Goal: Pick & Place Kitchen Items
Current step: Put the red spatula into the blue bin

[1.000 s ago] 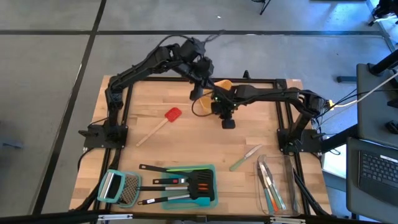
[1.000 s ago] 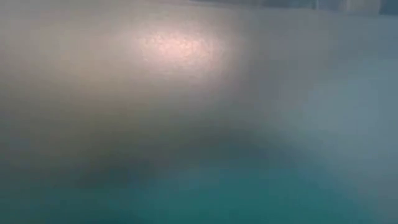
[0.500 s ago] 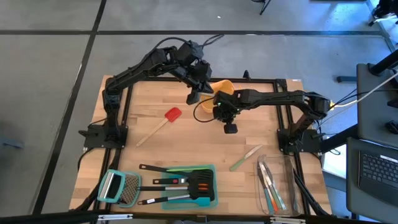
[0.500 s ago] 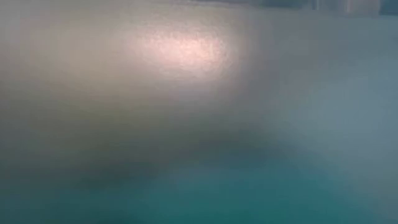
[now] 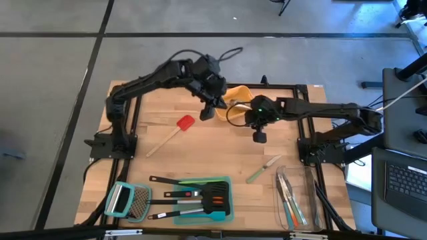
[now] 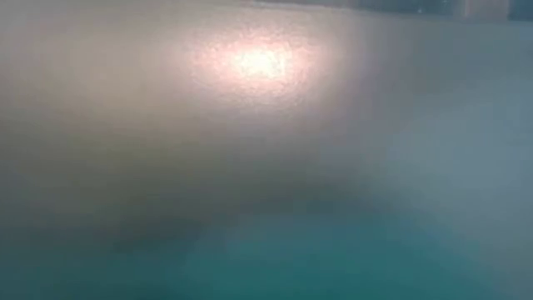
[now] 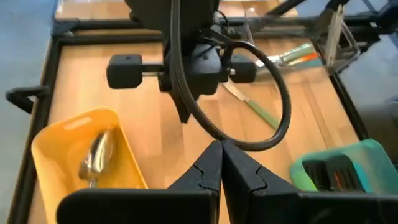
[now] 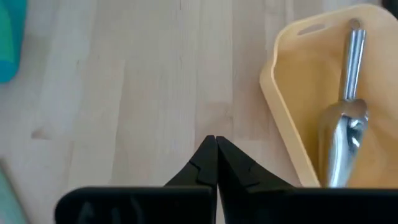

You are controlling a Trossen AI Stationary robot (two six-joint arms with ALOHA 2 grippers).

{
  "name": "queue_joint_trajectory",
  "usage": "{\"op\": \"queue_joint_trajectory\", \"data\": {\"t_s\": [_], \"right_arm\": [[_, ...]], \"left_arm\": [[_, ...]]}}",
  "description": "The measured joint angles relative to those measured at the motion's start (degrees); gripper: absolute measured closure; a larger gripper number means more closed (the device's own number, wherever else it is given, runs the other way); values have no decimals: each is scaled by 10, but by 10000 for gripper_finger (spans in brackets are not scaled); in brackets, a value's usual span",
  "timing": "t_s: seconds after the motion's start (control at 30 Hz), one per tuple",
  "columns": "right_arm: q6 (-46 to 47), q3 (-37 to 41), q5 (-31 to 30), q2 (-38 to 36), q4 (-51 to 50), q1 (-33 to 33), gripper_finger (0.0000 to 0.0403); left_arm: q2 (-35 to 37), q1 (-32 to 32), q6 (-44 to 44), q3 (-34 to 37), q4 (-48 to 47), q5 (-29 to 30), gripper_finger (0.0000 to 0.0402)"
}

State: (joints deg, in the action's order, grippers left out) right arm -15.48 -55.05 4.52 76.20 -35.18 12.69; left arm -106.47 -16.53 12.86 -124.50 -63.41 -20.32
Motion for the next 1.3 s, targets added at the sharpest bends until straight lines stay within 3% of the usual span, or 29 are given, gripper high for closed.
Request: {"op": "queue_joint_trajectory", "data": {"t_s": [0.17, 0.37, 0.53, 0.7, 0.87, 1.0, 1.13, 1.3], "right_arm": [[25, 26, -4, -43, 6, -4, 402], [46, 33, -4, -53, 29, -22, 403], [65, 33, -4, -36, 76, -39, 403], [65, 54, -3, 9, 136, -47, 403], [57, 112, -29, 72, 264, -35, 403], [70, 122, -65, 117, 334, -13, 403], [85, 115, -64, 157, 346, 3, 403], [86, 103, -104, 207, 362, 9, 403]], "left_arm": [[83, 17, -31, 185, 170, 57, 400], [224, 7, -104, 475, 460, 49, 401], [275, -9, -175, 665, 659, 20, 400], [277, -17, -210, 765, 765, 19, 400], [278, -7, -240, 841, 906, 22, 400], [278, 6, -257, 892, 1002, 73, 400], [278, 15, -268, 921, 1047, 118, 400], [278, 18, -272, 923, 1057, 114, 400]]}}
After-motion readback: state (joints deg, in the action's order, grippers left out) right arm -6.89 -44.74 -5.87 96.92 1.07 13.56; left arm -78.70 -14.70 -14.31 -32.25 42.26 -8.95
